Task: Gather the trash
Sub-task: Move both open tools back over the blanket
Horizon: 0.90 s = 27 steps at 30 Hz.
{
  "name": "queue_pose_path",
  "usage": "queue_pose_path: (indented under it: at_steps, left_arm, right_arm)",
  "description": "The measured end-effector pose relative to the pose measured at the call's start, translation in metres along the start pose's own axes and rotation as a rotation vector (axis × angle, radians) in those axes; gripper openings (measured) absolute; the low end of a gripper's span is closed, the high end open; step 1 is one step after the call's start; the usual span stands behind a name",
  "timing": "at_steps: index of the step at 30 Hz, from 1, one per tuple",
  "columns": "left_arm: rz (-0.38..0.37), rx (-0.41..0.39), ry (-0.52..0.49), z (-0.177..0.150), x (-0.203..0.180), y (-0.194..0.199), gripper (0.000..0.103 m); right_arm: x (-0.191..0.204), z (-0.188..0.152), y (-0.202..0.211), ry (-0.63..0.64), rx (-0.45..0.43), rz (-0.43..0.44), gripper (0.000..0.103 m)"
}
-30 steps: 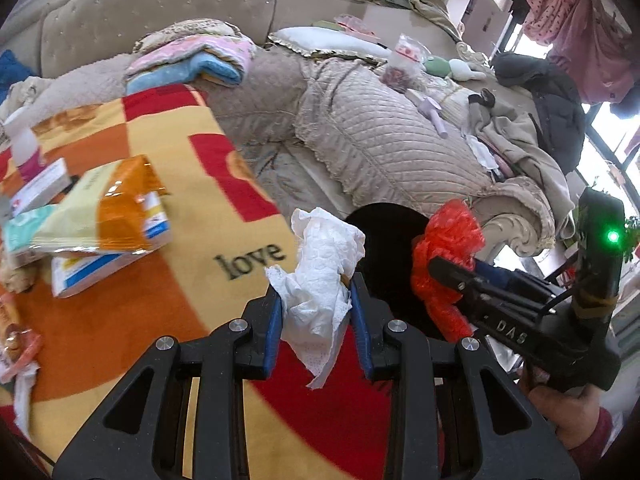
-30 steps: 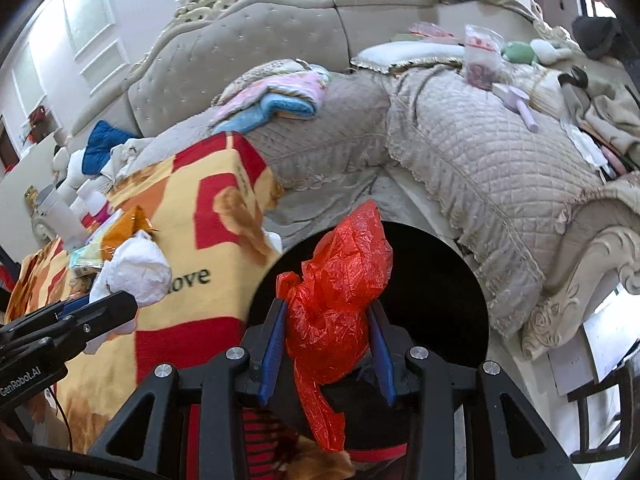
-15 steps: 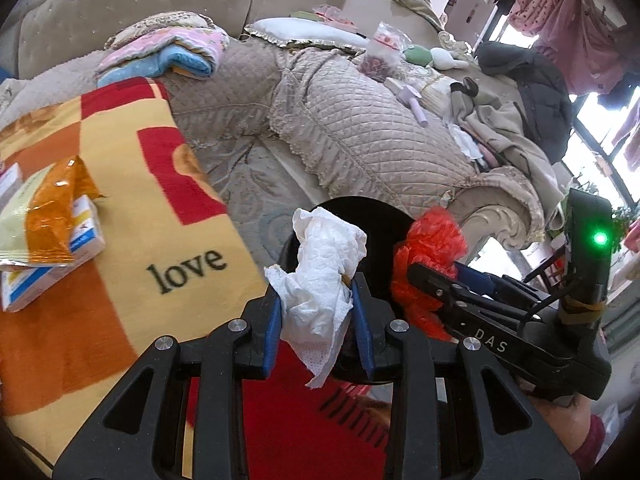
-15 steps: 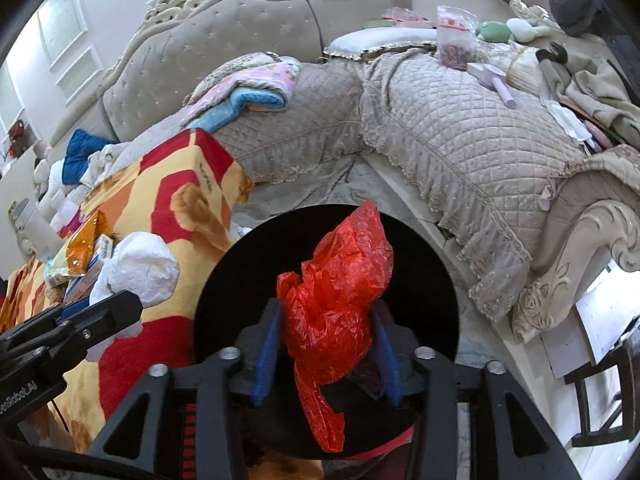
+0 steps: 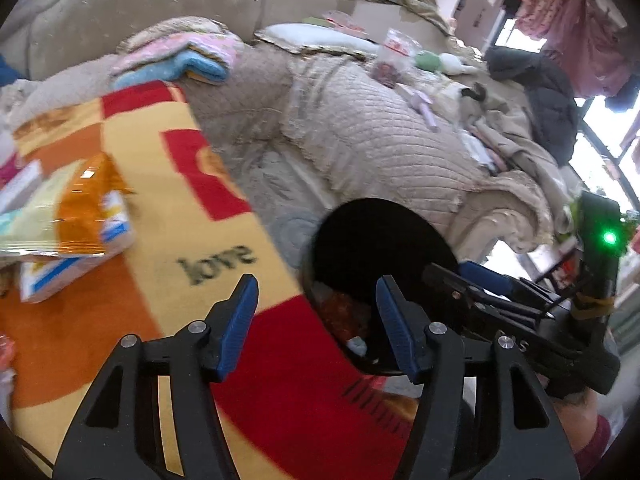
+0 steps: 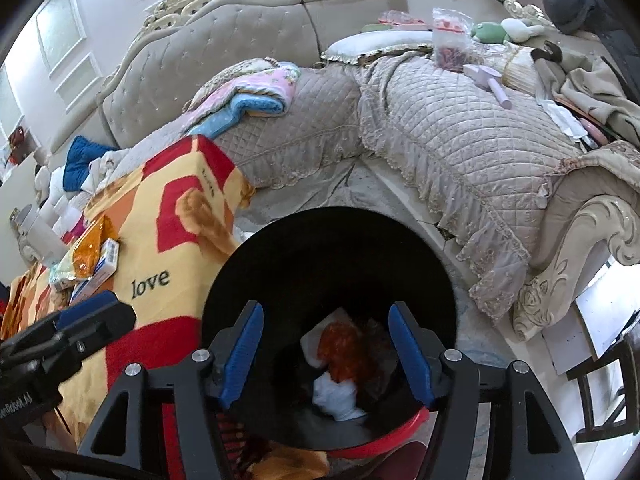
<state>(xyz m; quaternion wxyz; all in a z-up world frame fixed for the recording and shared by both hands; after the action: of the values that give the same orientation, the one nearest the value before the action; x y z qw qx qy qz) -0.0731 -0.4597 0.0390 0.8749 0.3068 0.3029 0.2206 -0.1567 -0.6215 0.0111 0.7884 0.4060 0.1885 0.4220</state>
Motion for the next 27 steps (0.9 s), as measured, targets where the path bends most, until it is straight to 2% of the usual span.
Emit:
queue_pose_path:
  at_steps: [8, 20, 27]
  left_arm:
    - [0.141, -0.024, 0.055, -0.014, 0.036, 0.03, 0.06]
    - [0.269, -0.044, 0.124, -0.051, 0.074, 0.094, 0.06]
    - [0.314, -0.042, 0.196, -0.077, 0.098, 0.135, 0.06]
  right_arm:
    - [0.037, -0.012, 0.007, 0.069, 0.009, 0.03, 0.064]
    - [0.112, -0.032, 0.028, 0.182, 0.007, 0.133, 0.067]
    - [0.16, -0.046, 0.034, 0.247, 0.03, 0.211, 0.068]
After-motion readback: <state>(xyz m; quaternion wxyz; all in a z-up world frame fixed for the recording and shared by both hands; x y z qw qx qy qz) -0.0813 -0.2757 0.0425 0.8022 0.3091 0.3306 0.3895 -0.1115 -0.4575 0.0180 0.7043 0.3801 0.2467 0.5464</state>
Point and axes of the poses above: each gripper's, at about its wrist camera, not at the fingertips, and y roughly against the way its jaws point, x to its left, z to its top, the point moved 4 cm from there along -y, roughly the way its jaws point, and after that the axes turned 12 degrees about -z, right-handed, at the moved point
